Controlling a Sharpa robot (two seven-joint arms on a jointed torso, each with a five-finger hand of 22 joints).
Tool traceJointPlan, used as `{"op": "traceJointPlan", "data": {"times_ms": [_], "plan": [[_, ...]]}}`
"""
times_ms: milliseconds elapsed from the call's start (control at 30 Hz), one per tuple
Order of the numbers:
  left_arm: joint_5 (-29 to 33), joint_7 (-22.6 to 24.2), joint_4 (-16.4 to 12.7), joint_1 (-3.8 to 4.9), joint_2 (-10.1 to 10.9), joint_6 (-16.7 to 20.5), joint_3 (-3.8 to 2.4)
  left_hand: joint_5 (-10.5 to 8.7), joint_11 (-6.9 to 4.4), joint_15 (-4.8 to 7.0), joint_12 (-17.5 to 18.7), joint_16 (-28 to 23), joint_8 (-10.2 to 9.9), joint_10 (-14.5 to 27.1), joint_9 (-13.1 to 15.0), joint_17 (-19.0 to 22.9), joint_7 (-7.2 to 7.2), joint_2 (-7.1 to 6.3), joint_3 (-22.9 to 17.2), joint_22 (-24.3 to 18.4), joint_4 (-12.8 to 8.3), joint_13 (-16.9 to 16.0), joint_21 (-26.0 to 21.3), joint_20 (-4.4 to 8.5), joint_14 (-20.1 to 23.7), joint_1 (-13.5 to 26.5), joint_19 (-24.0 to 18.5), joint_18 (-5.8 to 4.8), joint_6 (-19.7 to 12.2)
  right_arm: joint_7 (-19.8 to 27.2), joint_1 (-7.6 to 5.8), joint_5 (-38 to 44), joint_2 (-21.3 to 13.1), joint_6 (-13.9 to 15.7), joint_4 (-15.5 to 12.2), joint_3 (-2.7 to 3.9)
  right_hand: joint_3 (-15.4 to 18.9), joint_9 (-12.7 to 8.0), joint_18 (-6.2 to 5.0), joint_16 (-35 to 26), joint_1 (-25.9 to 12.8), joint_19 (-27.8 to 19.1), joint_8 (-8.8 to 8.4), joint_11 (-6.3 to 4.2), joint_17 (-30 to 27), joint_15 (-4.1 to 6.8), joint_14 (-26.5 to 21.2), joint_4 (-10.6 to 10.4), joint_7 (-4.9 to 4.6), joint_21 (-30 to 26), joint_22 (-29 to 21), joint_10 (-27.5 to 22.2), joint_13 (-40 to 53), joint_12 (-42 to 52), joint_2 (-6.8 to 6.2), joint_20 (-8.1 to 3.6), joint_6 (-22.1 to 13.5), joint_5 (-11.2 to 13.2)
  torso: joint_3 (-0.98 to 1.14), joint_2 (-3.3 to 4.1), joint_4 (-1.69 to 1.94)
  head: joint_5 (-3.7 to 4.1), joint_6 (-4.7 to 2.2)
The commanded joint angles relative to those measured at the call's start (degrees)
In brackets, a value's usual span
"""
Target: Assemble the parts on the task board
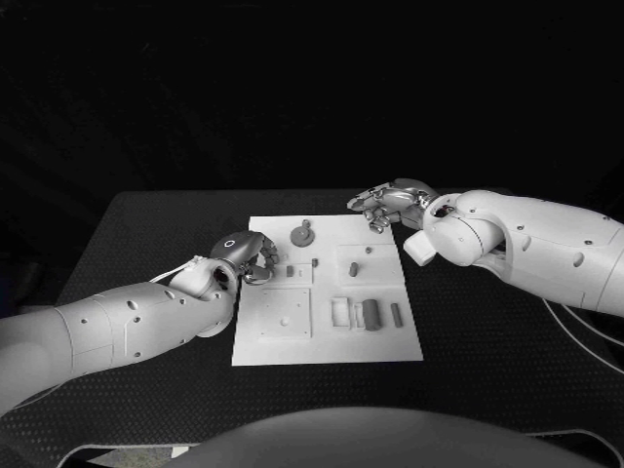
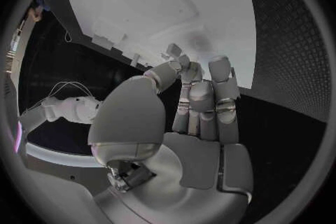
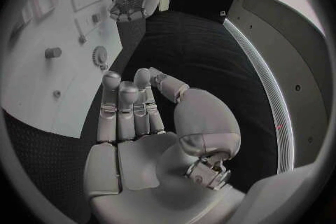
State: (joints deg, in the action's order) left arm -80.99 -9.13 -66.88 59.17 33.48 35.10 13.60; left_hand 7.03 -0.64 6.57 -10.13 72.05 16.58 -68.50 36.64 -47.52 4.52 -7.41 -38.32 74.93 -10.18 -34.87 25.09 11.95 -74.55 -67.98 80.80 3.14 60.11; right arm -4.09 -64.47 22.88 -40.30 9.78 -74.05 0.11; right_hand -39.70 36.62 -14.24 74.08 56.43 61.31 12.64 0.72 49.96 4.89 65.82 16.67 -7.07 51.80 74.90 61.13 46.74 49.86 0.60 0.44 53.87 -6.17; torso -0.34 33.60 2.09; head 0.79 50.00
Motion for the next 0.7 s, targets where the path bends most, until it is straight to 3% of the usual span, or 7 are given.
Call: {"op": "traceJointPlan", "data": {"times_ms": [33,700], "plan": [[0.9,1.2,0.3,-0.02,-0.2,0.0,-0.05,0.33,0.22,0.23,0.3,-0.4,0.0,-9.3,0.0,-0.1,0.97,0.16,0.3,1.0,0.0,-0.1,-0.3,0.28,0.2,-0.4,-0.2,1.71,0.9,0.7,0.04,0.4,0.1,-1.0,0.0,0.03,0.2,-0.1,-0.75,-0.2,0.5,-0.1,0.09,0.30,0.1,0.21,0.1,0.1,-0.36,-0.2,0.6,-0.1,0.1,-0.1,-0.10,-0.29,0.0,-0.3,0.02,0.02,0.00,0.03,0.00],[1.1,1.9,3.4,-0.76,-1.8,-0.6,-0.06,0.18,0.55,-0.07,1.1,-0.9,-0.3,-8.3,-0.2,0.2,1.24,0.45,0.6,1.0,-0.1,0.1,-0.7,0.14,0.4,-0.4,-0.7,1.60,0.3,0.8,0.04,0.4,0.5,-0.9,0.1,0.03,0.3,-0.2,-0.75,-0.2,0.5,-0.1,0.04,0.31,0.1,0.20,0.1,0.1,-0.37,-0.2,0.6,-0.1,0.1,0.0,-0.17,-0.27,0.0,-0.3,-0.01,0.04,0.01,0.29,0.00]]}}
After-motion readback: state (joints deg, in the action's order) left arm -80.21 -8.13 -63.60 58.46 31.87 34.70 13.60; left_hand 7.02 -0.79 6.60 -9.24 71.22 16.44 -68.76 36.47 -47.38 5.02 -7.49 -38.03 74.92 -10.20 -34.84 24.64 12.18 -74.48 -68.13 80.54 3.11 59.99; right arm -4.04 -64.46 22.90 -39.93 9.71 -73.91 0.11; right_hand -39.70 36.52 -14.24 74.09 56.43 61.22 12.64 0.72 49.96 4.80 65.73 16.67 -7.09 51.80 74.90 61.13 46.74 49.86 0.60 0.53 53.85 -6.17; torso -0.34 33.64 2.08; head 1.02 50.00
